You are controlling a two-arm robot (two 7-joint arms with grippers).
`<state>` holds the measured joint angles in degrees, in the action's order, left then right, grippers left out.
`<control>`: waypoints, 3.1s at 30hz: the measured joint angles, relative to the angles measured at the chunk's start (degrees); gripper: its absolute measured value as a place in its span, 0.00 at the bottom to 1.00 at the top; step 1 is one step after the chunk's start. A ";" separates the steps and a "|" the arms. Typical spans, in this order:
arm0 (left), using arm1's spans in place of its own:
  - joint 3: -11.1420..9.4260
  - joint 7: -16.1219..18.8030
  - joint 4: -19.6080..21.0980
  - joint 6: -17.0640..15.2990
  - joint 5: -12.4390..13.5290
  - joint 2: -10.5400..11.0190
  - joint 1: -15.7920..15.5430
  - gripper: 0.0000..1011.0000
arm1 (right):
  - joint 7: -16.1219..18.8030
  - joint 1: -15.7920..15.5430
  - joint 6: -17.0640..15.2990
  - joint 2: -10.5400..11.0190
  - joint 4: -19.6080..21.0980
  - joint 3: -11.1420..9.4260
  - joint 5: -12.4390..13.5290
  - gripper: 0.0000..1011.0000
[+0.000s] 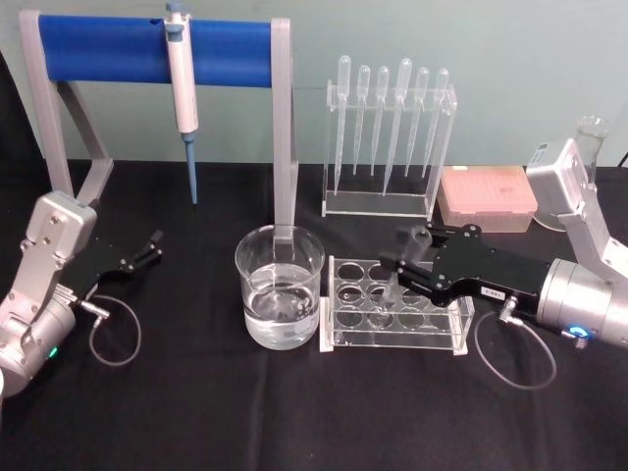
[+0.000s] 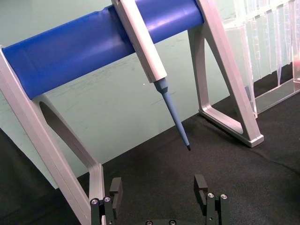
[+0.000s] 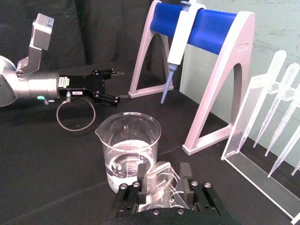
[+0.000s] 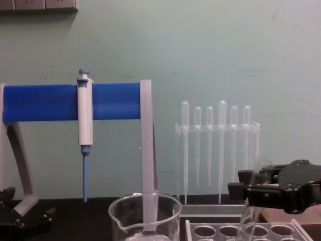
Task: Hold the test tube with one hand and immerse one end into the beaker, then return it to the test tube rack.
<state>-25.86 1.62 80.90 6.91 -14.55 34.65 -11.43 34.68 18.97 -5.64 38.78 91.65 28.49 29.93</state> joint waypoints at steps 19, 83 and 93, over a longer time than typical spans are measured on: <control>0.00 0.00 0.00 0.00 0.00 0.00 0.00 0.99 | -3.42 -3.30 0.22 0.10 4.32 -4.85 2.95 0.99; 0.00 0.00 0.00 0.00 0.00 0.00 0.00 0.99 | -38.18 -13.17 7.34 -14.53 -1.58 -16.30 -8.70 0.99; 0.00 0.00 0.00 0.00 0.00 0.00 0.00 0.99 | -38.18 -13.17 7.35 -14.51 -1.53 -16.30 -8.65 0.99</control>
<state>-25.86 1.62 80.90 6.91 -14.55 34.65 -11.43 -3.50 5.80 1.71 24.27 90.12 12.19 21.27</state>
